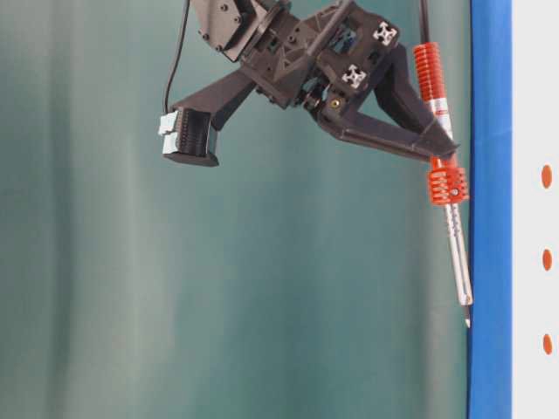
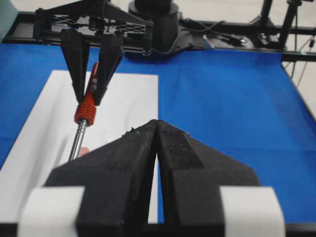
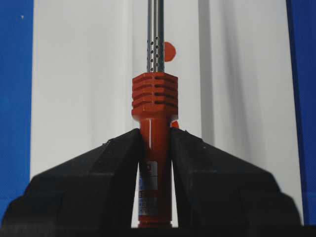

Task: Touch the tip of the soldering iron to the mark.
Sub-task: 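Lower the iron tip onto the leftmost red dot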

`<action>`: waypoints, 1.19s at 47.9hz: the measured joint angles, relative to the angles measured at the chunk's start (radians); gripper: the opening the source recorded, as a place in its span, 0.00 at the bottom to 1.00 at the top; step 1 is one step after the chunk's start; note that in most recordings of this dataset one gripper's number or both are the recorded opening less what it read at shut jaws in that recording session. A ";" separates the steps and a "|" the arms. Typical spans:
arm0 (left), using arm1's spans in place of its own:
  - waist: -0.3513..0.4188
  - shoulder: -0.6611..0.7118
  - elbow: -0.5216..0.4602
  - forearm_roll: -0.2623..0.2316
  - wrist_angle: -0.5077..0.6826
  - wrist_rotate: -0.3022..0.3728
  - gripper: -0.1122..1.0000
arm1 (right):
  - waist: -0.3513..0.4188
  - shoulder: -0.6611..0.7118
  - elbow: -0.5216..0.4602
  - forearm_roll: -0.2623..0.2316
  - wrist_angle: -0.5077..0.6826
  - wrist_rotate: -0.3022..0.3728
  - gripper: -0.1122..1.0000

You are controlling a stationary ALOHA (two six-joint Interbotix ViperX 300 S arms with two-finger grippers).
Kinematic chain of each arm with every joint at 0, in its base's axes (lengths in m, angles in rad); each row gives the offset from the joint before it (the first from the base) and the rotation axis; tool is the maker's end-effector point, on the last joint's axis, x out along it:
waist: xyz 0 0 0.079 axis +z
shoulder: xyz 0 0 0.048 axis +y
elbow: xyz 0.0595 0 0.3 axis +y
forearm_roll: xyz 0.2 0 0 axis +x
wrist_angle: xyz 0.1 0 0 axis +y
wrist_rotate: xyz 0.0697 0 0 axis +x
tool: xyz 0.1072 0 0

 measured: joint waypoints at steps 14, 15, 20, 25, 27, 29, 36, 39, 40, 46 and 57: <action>-0.002 0.000 0.002 0.000 0.002 0.000 0.10 | -0.002 0.058 -0.041 0.000 0.000 0.000 0.16; -0.002 0.000 0.002 -0.002 0.002 0.000 0.10 | -0.002 0.066 -0.044 0.000 0.000 0.000 0.16; -0.002 0.000 0.002 0.000 0.002 0.000 0.10 | -0.002 0.097 -0.057 0.000 0.000 0.000 0.16; 0.000 0.000 0.002 -0.002 0.000 0.000 0.10 | -0.002 0.118 -0.067 0.000 0.000 0.000 0.16; -0.002 0.000 0.002 0.000 0.002 0.000 0.10 | -0.002 0.126 -0.071 0.000 0.000 0.000 0.16; 0.000 0.000 0.002 0.000 0.000 0.000 0.10 | -0.002 0.132 -0.072 0.000 0.000 0.000 0.16; 0.000 0.000 0.003 0.000 0.000 0.002 0.10 | -0.002 0.156 -0.072 0.000 0.002 0.000 0.16; -0.002 0.000 0.005 0.000 0.000 0.002 0.10 | -0.002 0.163 -0.072 0.000 0.000 0.000 0.16; 0.000 0.000 0.003 0.000 0.002 0.002 0.10 | 0.000 0.163 -0.072 0.000 0.000 0.000 0.16; 0.000 0.000 0.005 0.000 0.002 0.002 0.10 | -0.002 0.164 -0.074 0.000 0.000 0.000 0.16; -0.002 0.000 0.009 0.000 0.000 0.000 0.10 | -0.002 0.175 -0.072 0.000 0.000 0.000 0.16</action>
